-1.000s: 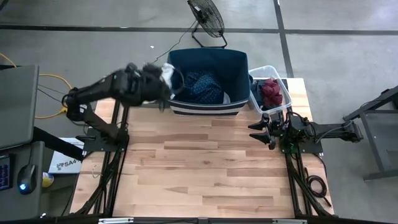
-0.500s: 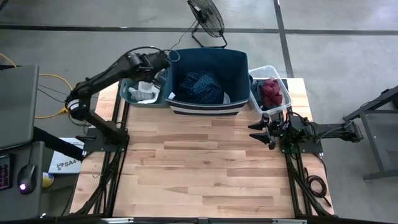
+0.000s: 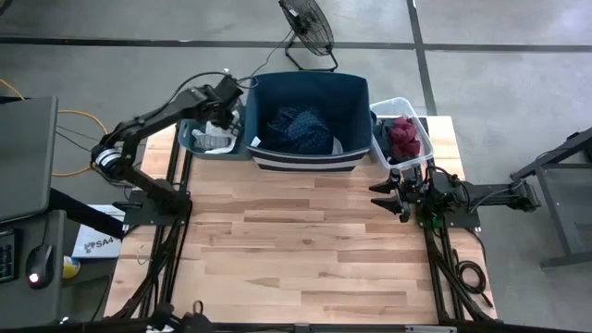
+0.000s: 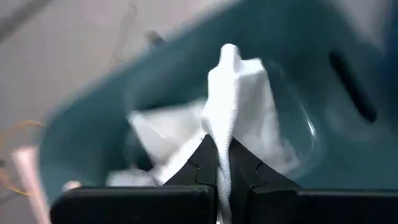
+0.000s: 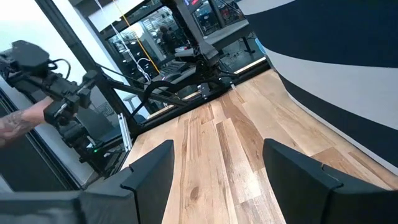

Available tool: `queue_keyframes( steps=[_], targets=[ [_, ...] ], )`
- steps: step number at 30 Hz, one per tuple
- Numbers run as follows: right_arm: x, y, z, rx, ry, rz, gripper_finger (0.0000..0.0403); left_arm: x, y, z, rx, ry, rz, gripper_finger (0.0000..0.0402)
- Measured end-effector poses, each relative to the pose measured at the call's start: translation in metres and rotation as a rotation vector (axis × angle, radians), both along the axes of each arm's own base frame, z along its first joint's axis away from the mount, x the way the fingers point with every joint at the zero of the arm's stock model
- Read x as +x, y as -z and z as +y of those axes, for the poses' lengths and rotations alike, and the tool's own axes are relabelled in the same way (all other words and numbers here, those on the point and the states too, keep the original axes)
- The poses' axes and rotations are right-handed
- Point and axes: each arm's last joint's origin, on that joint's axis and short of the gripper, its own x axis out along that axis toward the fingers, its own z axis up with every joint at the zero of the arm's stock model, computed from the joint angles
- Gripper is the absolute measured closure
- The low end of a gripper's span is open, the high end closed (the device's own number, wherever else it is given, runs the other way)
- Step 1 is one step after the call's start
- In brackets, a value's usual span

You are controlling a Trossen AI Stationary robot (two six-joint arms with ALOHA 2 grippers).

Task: Pick & Place Cloths
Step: Put the white sock into the green bin

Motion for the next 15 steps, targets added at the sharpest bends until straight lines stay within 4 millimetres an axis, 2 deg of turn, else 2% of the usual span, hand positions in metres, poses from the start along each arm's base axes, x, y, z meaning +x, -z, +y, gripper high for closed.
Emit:
queue_keyframes(
  steps=[2, 5, 15],
  targets=[
    [0.0, 0.0, 0.0, 0.0, 0.001, 0.0, 0.0166, -0.005, 0.008, 0.004, -0.03, 0.023, -0.036, 0.04],
    [0.0, 0.0, 0.0, 0.0, 0.0, 0.0, 0.0166, -0.014, 0.009, 0.011, -0.009, 0.012, -0.124, 0.04],
    [0.0, 0.0, 0.0, 0.0, 0.0, 0.0, 0.0166, -0.052, 0.05, 0.023, -0.122, -0.014, -0.229, 0.04]
  ],
)
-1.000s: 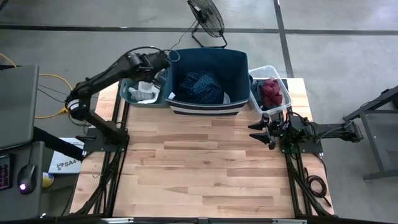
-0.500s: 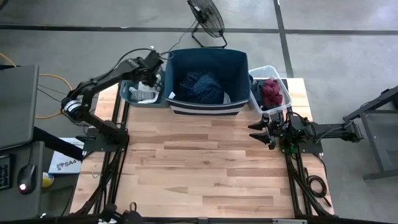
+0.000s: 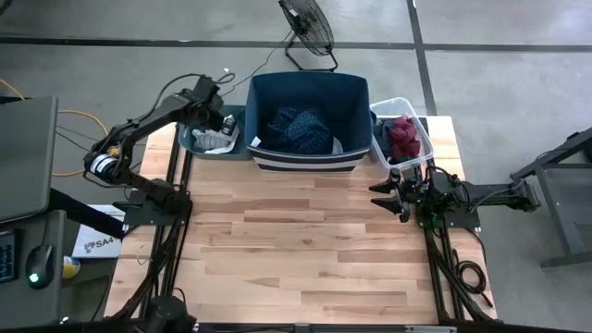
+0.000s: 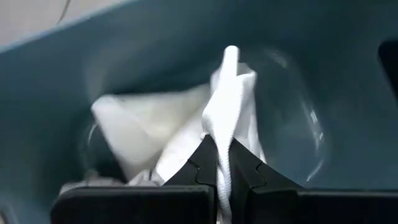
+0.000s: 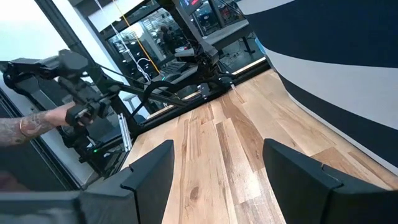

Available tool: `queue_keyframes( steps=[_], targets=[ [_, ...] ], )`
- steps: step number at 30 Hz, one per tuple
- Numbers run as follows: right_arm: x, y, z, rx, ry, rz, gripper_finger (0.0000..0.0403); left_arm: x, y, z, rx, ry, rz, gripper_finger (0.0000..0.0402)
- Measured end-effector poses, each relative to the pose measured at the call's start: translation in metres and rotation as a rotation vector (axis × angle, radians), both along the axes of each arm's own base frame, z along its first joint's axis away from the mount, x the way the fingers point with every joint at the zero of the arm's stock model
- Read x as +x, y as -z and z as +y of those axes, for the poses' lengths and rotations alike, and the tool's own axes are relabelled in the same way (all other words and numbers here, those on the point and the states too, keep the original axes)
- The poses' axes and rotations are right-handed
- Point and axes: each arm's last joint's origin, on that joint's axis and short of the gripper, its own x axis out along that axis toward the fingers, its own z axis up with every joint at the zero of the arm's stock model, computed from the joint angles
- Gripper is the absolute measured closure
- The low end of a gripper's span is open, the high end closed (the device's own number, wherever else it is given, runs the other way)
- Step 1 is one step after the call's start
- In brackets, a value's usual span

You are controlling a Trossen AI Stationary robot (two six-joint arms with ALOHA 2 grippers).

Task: Pick & Place Cloths
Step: Put the white sock into the green bin, then return to Home Position

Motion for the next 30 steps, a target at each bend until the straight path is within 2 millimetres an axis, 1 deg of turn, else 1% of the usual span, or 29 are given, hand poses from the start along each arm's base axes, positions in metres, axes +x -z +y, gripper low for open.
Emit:
queue_keyframes(
  steps=[3, 6, 13, 17, 20, 23, 25, 30],
  targets=[
    [0.0, 0.0, 0.0, 0.0, 0.0, 0.0, 0.0166, -0.006, 0.008, 0.002, -0.03, 0.015, -0.052, 0.0399],
    [0.0, 0.0, 0.0, 0.0, 0.0, 0.0, 0.0166, -0.008, 0.01, 0.002, -0.058, 0.052, -0.092, 0.0377],
    [0.0, 0.0, 0.0, 0.0, 0.0, 0.0, 0.0166, -0.009, 0.004, -0.001, -0.045, 0.066, -0.118, 0.0273],
    [0.0, 0.0, 0.0, 0.0, 0.0, 0.0, 0.0166, -0.013, -0.006, -0.008, -0.016, 0.068, -0.132, 0.0217],
    [0.0, 0.0, 0.0, 0.0, 0.0, 0.0, 0.0166, -0.017, -0.017, -0.018, 0.007, 0.073, -0.145, 0.019],
    [0.0, 0.0, 0.0, 0.0, 0.0, 0.0, 0.0166, -0.021, -0.03, -0.031, 0.022, 0.134, -0.204, 0.0181],
    [0.0, 0.0, 0.0, 0.0, 0.0, 0.0, 0.0166, -0.019, -0.039, -0.041, 0.035, 0.187, -0.248, 0.0181],
    [0.0, 0.0, 0.0, 0.0, 0.0, 0.0, 0.0166, -0.006, -0.058, -0.075, 0.097, 0.346, -0.309, 0.0188]
  ],
)
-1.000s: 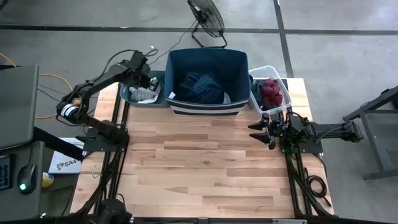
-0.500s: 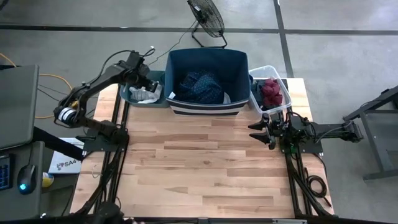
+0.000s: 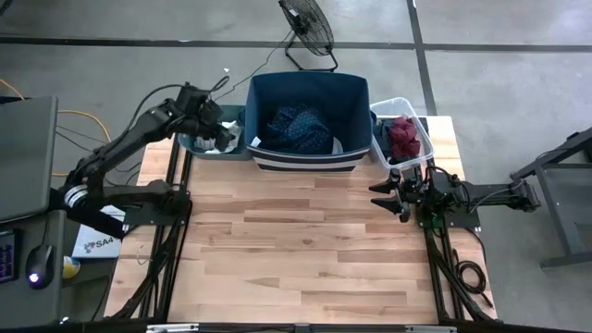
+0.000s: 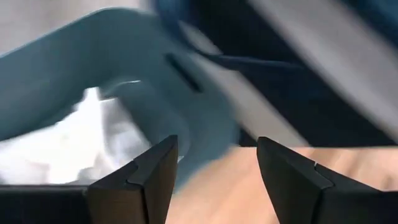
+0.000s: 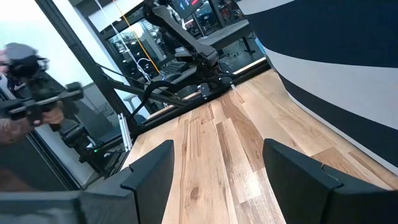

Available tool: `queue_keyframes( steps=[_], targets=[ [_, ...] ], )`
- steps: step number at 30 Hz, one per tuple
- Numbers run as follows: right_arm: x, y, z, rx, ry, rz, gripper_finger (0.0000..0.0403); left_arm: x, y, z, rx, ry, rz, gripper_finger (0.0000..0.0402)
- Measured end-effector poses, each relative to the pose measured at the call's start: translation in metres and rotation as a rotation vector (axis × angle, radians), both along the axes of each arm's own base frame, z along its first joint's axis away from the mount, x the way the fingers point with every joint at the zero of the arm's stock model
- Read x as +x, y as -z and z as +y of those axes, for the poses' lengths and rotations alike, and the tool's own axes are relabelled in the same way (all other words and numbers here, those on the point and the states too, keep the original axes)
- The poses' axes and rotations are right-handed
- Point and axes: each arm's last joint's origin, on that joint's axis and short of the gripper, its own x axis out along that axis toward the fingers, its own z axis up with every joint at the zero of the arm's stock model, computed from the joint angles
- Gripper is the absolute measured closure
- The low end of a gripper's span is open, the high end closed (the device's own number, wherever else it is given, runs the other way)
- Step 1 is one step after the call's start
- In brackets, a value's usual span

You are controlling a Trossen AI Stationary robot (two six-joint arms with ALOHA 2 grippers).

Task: Pick & Place Cloths
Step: Return to Home Position

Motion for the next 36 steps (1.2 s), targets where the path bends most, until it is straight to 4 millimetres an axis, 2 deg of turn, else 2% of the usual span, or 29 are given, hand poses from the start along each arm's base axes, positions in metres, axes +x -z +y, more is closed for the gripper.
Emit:
queue_keyframes(
  steps=[9, 13, 16, 24, 36],
  targets=[
    [0.0, 0.0, 0.0, 0.0, 0.0, 0.0, 0.0166, 0.027, -0.019, -0.07, 0.081, 0.21, -0.057, 0.0205],
    [0.0, 0.0, 0.0, 0.0, 0.0, 0.0, 0.0166, 0.023, -0.018, -0.09, 0.091, 0.274, -0.124, 0.0206],
    [0.0, 0.0, 0.0, 0.0, -0.001, 0.0, 0.0166, 0.019, -0.007, -0.103, 0.124, 0.318, -0.209, 0.0207],
    [0.0, 0.0, 0.0, 0.0, -0.001, 0.0, 0.0166, 0.001, 0.04, -0.125, 0.21, 0.416, -0.408, 0.0207],
    [0.0, 0.0, 0.0, 0.0, 0.0, 0.0, 0.0166, -0.03, 0.096, -0.139, 0.235, 0.501, -0.547, 0.0207]
  ],
)
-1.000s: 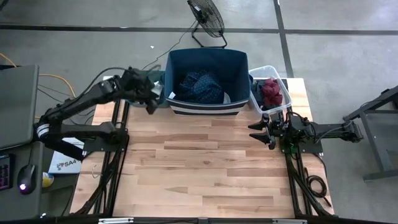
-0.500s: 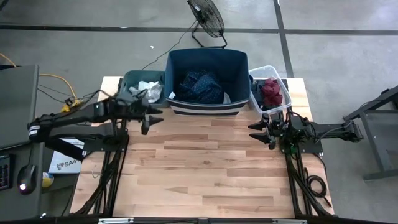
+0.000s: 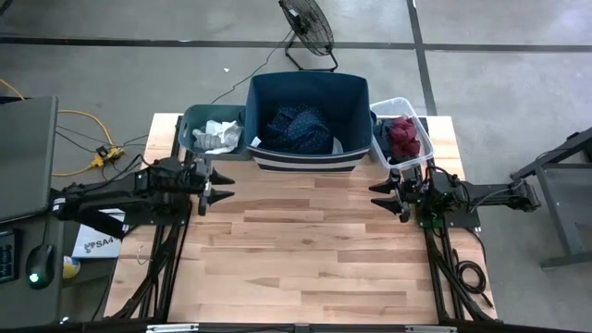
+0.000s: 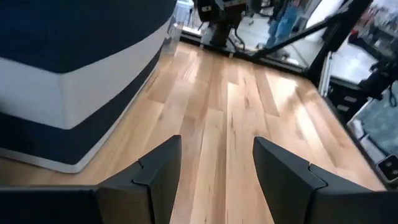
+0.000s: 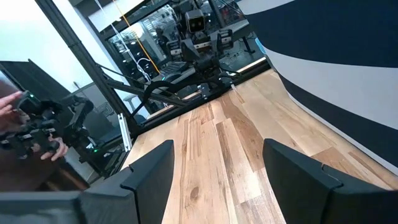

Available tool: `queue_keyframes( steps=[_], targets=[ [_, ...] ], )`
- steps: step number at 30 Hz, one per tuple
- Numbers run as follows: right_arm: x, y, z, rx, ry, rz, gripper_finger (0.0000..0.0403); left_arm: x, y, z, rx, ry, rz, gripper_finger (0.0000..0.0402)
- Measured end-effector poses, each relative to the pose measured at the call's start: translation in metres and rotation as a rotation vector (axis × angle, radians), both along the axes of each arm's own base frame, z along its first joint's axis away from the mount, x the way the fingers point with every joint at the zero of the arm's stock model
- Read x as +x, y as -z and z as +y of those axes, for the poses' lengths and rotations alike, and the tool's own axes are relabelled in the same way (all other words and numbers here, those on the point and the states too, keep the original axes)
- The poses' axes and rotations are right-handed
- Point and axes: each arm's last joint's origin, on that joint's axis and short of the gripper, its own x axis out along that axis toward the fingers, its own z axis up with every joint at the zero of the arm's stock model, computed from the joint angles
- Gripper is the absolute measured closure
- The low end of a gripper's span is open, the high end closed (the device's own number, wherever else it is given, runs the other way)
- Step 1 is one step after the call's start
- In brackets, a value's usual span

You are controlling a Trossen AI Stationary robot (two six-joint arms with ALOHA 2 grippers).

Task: Pick & Place Cloths
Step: Return to Home Position

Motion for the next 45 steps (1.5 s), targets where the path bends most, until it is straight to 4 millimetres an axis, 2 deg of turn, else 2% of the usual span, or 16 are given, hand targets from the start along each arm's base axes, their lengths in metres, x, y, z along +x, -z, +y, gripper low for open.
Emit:
queue_keyframes(
  steps=[7, 11, 15, 20, 45],
  targets=[
    [0.0, 0.0, 0.0, 0.0, 0.0, 0.0, 0.0166, -0.006, 0.016, -0.002, -0.133, 0.006, -0.132, 0.0207],
    [0.0, 0.0, 0.0, 0.0, 0.0, 0.001, 0.0166, -0.006, 0.027, -0.003, -0.11, 0.053, -0.204, 0.0207],
    [0.0, 0.0, 0.0, 0.0, 0.0, 0.0, 0.0166, -0.004, 0.035, -0.004, -0.005, 0.113, -0.274, 0.0207],
    [0.0, 0.0, 0.0, 0.0, 0.0, 0.0, 0.0166, -0.004, 0.036, -0.005, 0.146, 0.163, -0.273, 0.0207],
    [0.0, 0.0, 0.0, 0.0, 0.0, 0.001, 0.0166, -0.003, 0.037, -0.005, 0.148, 0.152, -0.269, 0.0207]
  ],
)
